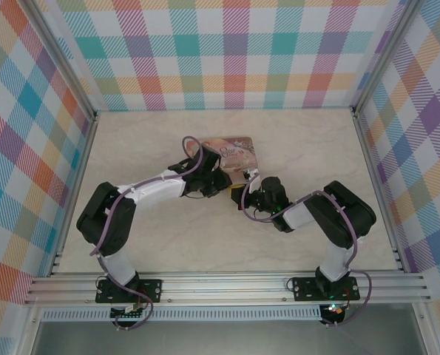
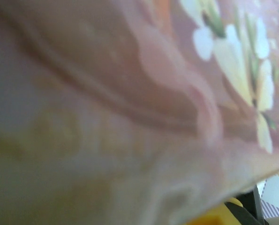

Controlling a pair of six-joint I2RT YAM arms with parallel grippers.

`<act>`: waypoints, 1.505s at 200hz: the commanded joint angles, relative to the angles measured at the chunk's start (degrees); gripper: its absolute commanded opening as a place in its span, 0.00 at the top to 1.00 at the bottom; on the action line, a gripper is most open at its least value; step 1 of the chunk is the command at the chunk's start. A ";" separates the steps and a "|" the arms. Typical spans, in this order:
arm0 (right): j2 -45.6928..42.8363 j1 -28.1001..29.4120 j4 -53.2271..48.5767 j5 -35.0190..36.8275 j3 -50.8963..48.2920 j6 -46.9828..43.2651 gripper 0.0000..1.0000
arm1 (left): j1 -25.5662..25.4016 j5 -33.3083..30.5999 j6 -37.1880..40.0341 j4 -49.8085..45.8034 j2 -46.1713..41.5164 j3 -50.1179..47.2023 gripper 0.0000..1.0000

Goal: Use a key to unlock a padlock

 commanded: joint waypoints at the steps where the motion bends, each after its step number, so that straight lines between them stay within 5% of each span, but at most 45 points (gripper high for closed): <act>1: -0.75 0.84 10.17 -1.52 0.28 1.39 1.00 | -0.74 3.54 -0.71 3.53 1.62 -0.39 0.94; 163: 6.16 0.86 7.31 -0.77 -0.63 7.62 1.00 | 1.57 -2.22 0.45 0.35 -9.21 -3.94 0.31; 202: 7.28 1.67 7.09 -2.18 0.11 9.70 1.00 | 4.06 -3.47 0.23 0.13 -15.74 -8.54 0.30; 301: 1.61 4.43 -8.30 -1.04 7.00 20.46 1.00 | 4.71 -3.25 -9.65 20.66 -23.86 -27.66 0.37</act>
